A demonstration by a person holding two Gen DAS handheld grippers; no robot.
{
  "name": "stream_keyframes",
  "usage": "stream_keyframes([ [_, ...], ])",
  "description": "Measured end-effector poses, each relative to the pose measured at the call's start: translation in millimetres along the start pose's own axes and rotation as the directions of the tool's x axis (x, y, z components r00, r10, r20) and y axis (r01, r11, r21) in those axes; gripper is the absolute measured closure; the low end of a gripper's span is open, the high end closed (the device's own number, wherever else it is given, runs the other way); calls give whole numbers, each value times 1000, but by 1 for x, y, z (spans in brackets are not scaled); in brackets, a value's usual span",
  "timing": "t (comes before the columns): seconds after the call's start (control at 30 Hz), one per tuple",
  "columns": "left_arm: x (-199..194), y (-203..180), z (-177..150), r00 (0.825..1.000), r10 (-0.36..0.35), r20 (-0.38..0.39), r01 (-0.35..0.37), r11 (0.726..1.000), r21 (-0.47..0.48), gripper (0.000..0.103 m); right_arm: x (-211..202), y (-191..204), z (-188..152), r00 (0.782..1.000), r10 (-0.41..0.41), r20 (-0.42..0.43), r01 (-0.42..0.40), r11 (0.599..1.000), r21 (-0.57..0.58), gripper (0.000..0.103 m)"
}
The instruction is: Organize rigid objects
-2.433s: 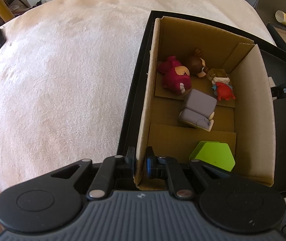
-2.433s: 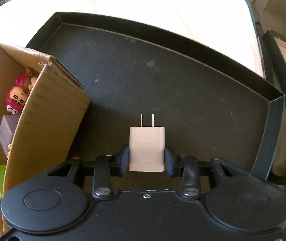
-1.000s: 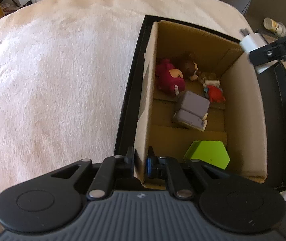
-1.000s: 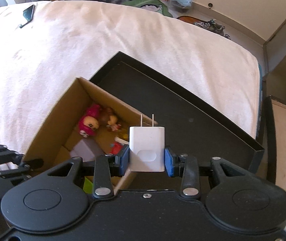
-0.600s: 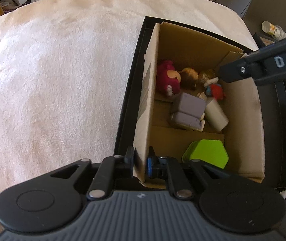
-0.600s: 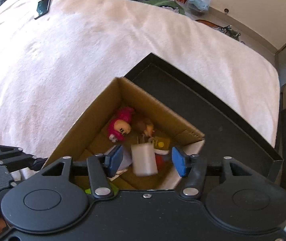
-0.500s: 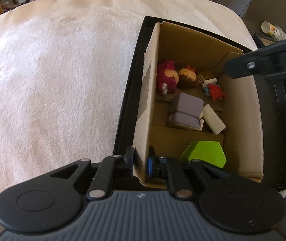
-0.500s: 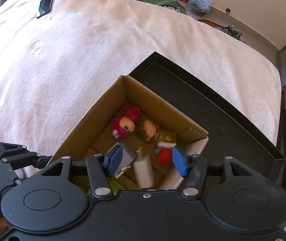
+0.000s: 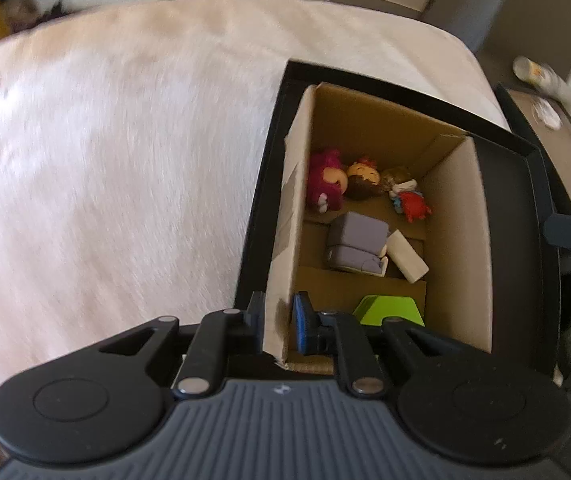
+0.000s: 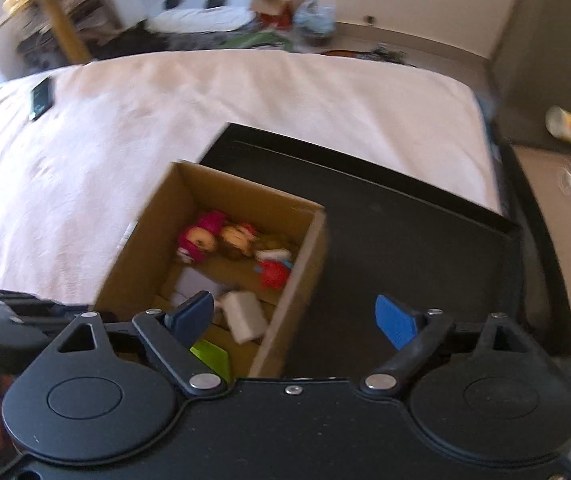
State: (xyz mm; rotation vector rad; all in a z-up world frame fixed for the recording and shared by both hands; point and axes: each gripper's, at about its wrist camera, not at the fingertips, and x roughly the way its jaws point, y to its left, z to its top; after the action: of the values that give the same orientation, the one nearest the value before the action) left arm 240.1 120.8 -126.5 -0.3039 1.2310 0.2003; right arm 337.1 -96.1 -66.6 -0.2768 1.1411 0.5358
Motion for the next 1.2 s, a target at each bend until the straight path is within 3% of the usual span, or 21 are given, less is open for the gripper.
stream_keyframes([
  [0.17,-24,-4,-2,1000,-5,30,4,1000,21,83,-18,-21,-26,998,-17,55,11,996,94,7],
  [0.23,-36,-11,-8,998,2,56,-5,998,57,63,-27,-26,-36,996,-18,82,8,992,125,7],
  [0.3,-49,-20,-14,995,9,98,-17,996,89,51,-39,-27,-46,993,-37,114,19,988,151,3],
  [0.47,-74,-35,-32,988,-44,148,28,993,110,41,-66,-31,-70,980,-57,190,15,977,215,0],
  [0.63,-99,-49,-47,975,-61,213,27,987,158,25,-86,-33,-93,969,-81,235,21,969,248,0],
  [0.8,-115,-58,-68,965,-102,244,59,983,177,15,-108,-36,-118,951,-120,284,32,955,294,0],
  [0.97,-129,-66,-94,953,-139,271,88,978,190,11,-130,-29,-140,926,-155,343,48,952,302,0],
  [1.2,-162,-66,-124,929,-127,347,61,979,194,4,-158,-8,-167,902,-165,398,47,956,290,0],
])
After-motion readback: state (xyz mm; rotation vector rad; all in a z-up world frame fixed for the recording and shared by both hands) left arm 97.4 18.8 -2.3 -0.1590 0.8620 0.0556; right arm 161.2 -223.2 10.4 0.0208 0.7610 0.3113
